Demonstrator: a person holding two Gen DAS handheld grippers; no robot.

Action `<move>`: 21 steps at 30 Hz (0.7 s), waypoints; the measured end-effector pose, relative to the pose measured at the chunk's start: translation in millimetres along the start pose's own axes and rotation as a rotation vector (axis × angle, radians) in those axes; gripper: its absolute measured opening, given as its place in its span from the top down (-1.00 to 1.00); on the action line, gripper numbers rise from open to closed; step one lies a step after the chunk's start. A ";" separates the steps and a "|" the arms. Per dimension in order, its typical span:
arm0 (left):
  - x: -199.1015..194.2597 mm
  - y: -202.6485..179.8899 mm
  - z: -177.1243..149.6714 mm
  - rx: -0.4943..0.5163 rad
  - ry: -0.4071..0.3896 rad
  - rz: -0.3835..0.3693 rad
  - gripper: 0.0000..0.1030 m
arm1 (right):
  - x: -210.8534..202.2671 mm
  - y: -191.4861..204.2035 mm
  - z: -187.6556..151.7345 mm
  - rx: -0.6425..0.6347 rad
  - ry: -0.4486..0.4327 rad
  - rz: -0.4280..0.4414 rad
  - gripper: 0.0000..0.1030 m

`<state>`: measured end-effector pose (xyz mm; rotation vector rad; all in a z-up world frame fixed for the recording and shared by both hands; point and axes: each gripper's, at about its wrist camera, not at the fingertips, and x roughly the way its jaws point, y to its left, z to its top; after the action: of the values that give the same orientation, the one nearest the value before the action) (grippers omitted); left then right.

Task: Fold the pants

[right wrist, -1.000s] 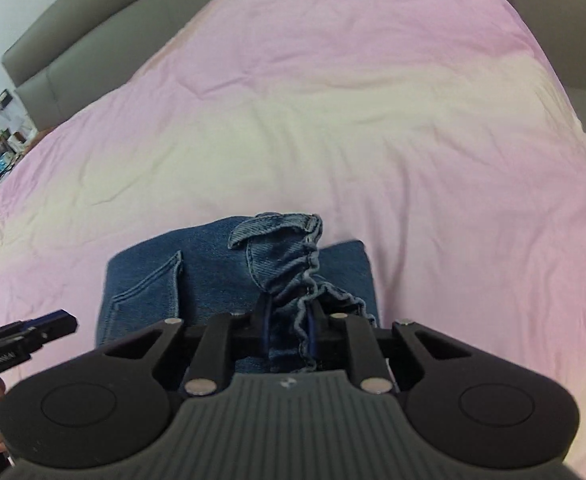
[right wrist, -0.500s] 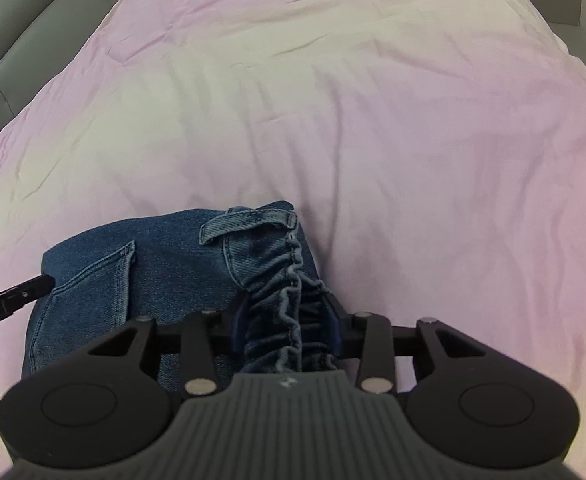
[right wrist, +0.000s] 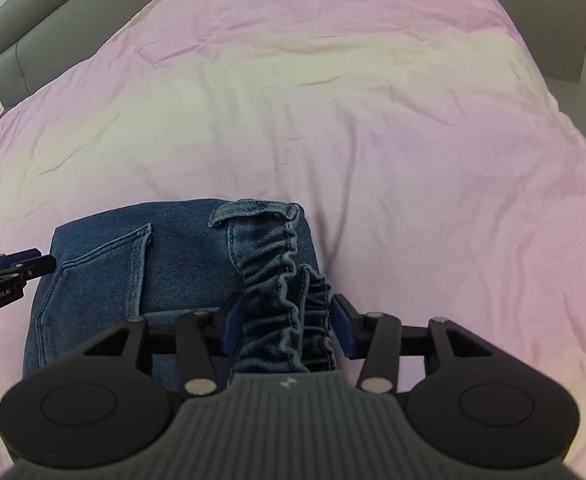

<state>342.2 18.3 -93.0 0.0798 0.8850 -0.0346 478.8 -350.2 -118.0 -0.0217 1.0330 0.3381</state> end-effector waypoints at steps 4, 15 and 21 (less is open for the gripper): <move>-22.9 -8.2 -6.9 0.017 -0.003 -0.011 0.34 | -39.0 19.5 -14.4 -0.139 -0.081 -0.010 0.24; -70.0 -13.9 -43.7 0.003 0.061 -0.068 0.29 | -60.0 51.4 -71.9 -0.342 -0.069 -0.003 0.59; -95.4 4.0 -86.4 -0.021 0.100 -0.140 0.14 | -36.1 25.1 -89.5 -0.270 -0.011 -0.027 0.54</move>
<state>215.4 29.2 -73.4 0.0001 0.9894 -0.1528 379.8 -351.7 -130.3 -0.2761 0.9697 0.4508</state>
